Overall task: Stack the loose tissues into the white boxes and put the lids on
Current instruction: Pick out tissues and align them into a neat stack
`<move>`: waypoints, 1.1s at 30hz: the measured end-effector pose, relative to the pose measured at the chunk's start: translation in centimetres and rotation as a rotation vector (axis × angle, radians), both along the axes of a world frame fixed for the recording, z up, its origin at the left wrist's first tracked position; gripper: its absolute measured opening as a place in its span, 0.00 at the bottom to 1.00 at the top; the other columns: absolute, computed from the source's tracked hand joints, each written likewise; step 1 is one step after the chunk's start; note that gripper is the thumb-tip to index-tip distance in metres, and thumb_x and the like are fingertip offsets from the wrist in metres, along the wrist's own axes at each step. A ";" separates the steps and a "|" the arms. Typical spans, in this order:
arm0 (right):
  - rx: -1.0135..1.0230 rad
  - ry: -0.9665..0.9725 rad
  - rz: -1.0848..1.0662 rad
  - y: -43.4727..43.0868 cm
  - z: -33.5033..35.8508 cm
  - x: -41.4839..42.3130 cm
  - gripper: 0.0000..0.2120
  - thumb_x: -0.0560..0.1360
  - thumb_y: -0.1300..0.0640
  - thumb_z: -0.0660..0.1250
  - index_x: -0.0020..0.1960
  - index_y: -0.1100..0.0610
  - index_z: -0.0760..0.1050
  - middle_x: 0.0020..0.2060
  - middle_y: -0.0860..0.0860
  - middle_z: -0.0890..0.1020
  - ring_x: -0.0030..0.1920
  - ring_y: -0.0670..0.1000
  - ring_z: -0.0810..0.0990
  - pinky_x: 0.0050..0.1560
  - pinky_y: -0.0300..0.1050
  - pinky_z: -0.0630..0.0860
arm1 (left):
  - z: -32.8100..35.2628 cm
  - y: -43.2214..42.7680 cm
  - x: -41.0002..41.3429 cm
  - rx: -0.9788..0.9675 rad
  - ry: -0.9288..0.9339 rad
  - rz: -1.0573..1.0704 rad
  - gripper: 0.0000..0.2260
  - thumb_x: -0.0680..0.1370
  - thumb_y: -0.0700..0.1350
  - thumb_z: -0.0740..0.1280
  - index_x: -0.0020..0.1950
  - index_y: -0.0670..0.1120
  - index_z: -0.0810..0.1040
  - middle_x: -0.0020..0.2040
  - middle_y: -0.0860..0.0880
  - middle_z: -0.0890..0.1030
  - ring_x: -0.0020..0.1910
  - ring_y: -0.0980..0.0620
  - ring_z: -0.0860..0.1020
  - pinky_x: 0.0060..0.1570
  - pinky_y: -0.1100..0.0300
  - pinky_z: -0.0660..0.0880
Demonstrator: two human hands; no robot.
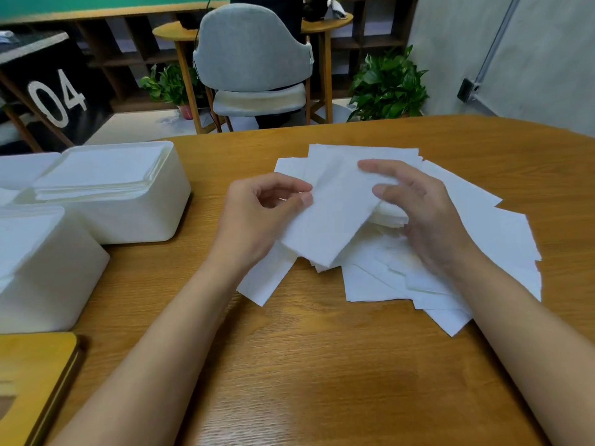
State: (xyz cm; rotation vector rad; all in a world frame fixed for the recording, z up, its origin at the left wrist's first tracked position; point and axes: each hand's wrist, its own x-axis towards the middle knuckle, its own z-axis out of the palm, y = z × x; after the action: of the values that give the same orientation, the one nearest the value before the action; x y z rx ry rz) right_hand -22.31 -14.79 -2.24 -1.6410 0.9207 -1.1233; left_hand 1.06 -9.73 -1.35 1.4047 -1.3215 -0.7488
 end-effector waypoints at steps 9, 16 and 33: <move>-0.015 0.067 -0.017 0.3 0.2 0.5 0.17 0.79 0.49 0.74 0.67 0.40 0.79 0.65 0.37 0.81 0.67 0.39 0.77 0.73 0.50 0.73 | 0.3 0.1 0.4 -0.109 -0.101 -0.080 0.04 0.78 0.44 0.77 0.51 0.51 0.89 0.47 0.55 0.88 0.50 0.50 0.84 0.54 0.37 0.80; -0.084 0.166 0.118 1.1 0.0 0.9 0.31 0.77 0.47 0.75 0.77 0.37 0.68 0.73 0.37 0.74 0.72 0.38 0.71 0.69 0.35 0.70 | 0.0 -0.1 0.3 -0.200 -0.193 -0.044 0.04 0.78 0.45 0.77 0.51 0.53 0.89 0.46 0.61 0.87 0.43 0.61 0.81 0.44 0.70 0.70; -0.100 0.234 0.144 1.3 -0.1 1.2 0.41 0.79 0.55 0.73 0.82 0.37 0.55 0.80 0.30 0.57 0.78 0.29 0.53 0.70 0.24 0.54 | -0.3 -0.2 0.1 -0.210 -0.249 -0.082 0.04 0.78 0.46 0.76 0.50 0.55 0.88 0.48 0.63 0.87 0.47 0.52 0.81 0.50 0.54 0.73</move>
State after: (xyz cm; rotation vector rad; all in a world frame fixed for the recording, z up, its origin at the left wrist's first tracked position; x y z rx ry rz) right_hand -21.13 -13.53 -2.30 -1.9190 0.8881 -0.9057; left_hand 1.17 -9.93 -1.67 1.3104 -1.6097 -0.4821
